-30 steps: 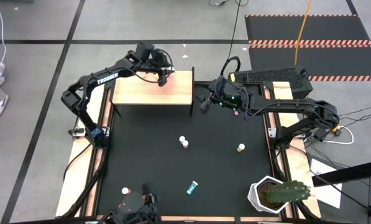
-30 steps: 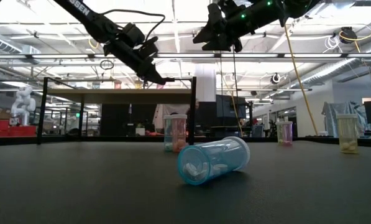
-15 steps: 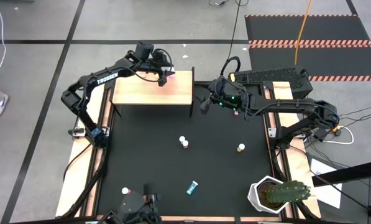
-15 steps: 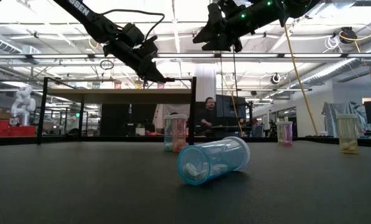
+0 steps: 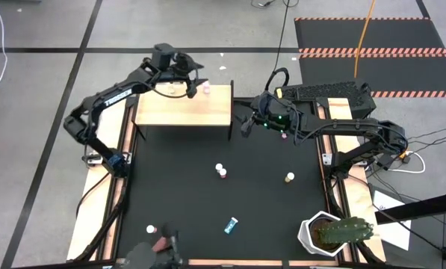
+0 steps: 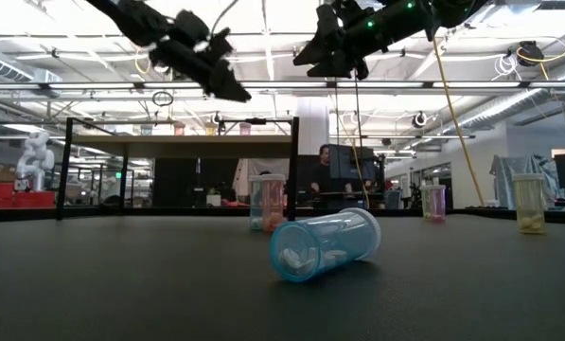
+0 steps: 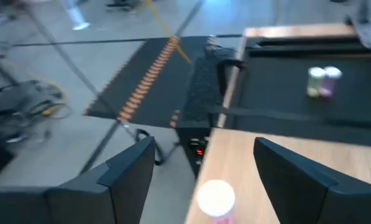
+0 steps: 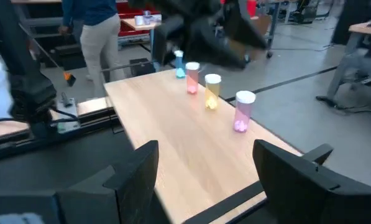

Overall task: Pick and place medicine bottles onto shelf by color
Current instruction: Put the bottom blue pill bottle on the shelf aligned with the blue pill bottle

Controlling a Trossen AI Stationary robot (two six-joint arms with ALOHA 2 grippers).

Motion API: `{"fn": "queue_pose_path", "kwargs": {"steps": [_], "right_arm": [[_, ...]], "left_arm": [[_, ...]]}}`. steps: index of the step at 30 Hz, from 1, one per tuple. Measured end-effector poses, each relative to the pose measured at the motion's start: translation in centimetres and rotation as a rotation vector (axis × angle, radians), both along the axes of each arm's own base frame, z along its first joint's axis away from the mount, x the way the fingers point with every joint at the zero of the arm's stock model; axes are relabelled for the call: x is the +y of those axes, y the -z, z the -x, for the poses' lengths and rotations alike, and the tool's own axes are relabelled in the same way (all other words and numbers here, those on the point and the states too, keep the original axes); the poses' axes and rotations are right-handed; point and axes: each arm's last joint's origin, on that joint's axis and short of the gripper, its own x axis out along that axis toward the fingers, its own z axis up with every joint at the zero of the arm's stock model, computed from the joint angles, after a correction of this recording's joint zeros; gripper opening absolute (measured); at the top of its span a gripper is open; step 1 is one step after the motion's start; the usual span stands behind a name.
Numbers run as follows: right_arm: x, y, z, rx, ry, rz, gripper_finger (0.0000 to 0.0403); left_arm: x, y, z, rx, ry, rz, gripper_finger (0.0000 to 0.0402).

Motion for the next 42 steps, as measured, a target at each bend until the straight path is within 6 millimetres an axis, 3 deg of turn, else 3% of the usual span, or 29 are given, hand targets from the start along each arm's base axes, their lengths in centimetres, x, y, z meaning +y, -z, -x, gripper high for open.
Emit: {"fn": "queue_pose_path", "kwargs": {"steps": [6,11,14,18,21,27,31,35,39,42], "right_arm": [[0.8,-1.3,0.9,-0.066,-0.123,-0.1,0.0258],[1.6,-2.3,3.5,-0.026,-0.091,-0.237,0.0252],[2.8,-2.9,4.9,0.016,-0.173,-0.263,0.0241],[5.5,-4.0,6.1,-0.003,-0.282,-0.335,0.0221],[7.6,-4.0,6.6,0.028,-0.325,-0.345,0.0206],[11.1,-3.1,6.3,0.09,-0.395,-0.324,0.0187],[13.5,-1.2,6.0,0.095,-0.535,-0.336,0.018],[15.0,1.2,6.3,0.046,-0.547,-0.429,0.0173],[15.5,3.8,7.0,0.036,-0.445,-0.553,0.0163],[16.2,5.3,7.7,0.077,-0.395,-0.578,0.0155]], "left_arm": [[-3.9,-4.8,1.7,-0.129,-0.098,0.019,0.0283],[-7.1,-7.3,2.3,-0.307,-0.13,0.221,0.0267],[-9.0,-8.0,2.4,-0.356,-0.116,0.356,0.0255],[-13.1,-9.0,2.9,-0.345,0.063,0.588,0.0233],[-17.2,-9.6,3.8,-0.281,0.169,0.65,0.0206],[-23.6,-8.6,5.0,-0.101,0.049,0.738,0.0156],[-27.3,-6.7,5.4,0.107,-0.018,0.758,0.0138],[-30.8,-4.2,5.2,0.266,-0.138,0.794,0.014],[-33.0,-2.9,4.7,0.271,-0.343,0.992,0.0153],[-34.8,-2.0,4.3,0.31,-0.378,1.035,0.0167]]}}
